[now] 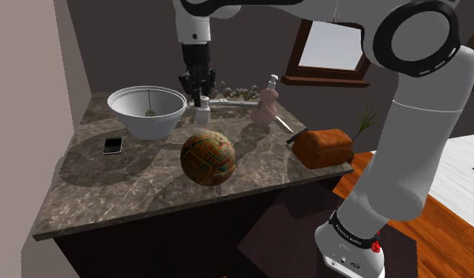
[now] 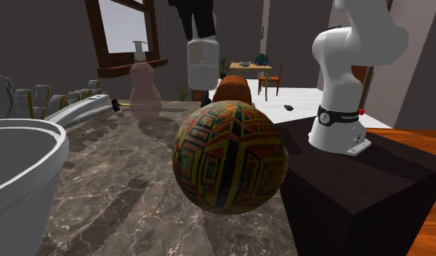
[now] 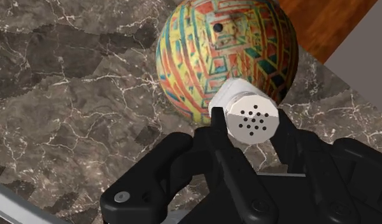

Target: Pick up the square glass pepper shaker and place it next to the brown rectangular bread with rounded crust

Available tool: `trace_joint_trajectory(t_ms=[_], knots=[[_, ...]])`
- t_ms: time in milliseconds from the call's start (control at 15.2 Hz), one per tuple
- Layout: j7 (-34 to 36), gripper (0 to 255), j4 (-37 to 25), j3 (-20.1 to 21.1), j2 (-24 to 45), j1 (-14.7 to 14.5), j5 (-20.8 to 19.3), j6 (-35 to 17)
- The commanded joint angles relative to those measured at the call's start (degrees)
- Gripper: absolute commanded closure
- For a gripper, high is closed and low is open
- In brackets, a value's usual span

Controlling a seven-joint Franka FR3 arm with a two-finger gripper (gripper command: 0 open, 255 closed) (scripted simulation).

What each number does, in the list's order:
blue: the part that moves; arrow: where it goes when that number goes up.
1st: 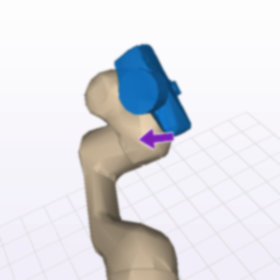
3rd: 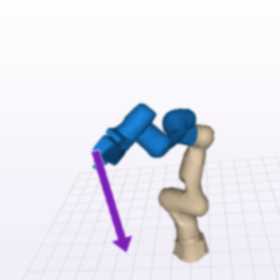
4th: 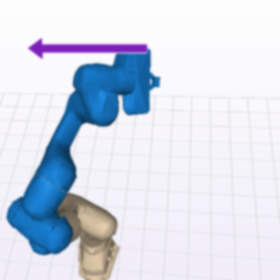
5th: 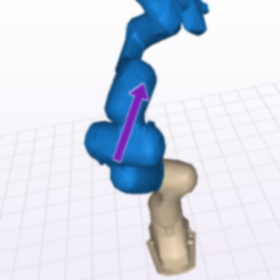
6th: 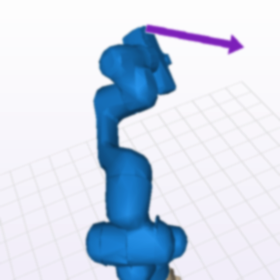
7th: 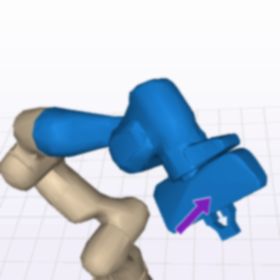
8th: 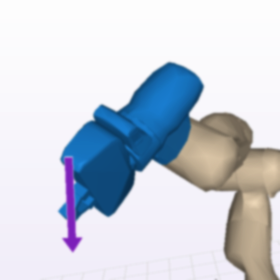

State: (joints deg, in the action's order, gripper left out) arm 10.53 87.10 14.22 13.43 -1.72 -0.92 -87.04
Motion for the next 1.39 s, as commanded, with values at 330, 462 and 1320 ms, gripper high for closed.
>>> trace_joint_trajectory(t_ms=[330,462,1320], knots=[[-8.7,255,12.8,-3.4,-10.0,5.3,0.7,-2.9],[-11.3,255,15.4,-4.7,-12.2,6.7,0.5,-3.5],[-28.4,255,25.8,-13.9,-21.0,15.0,-3.2,-5.7]])
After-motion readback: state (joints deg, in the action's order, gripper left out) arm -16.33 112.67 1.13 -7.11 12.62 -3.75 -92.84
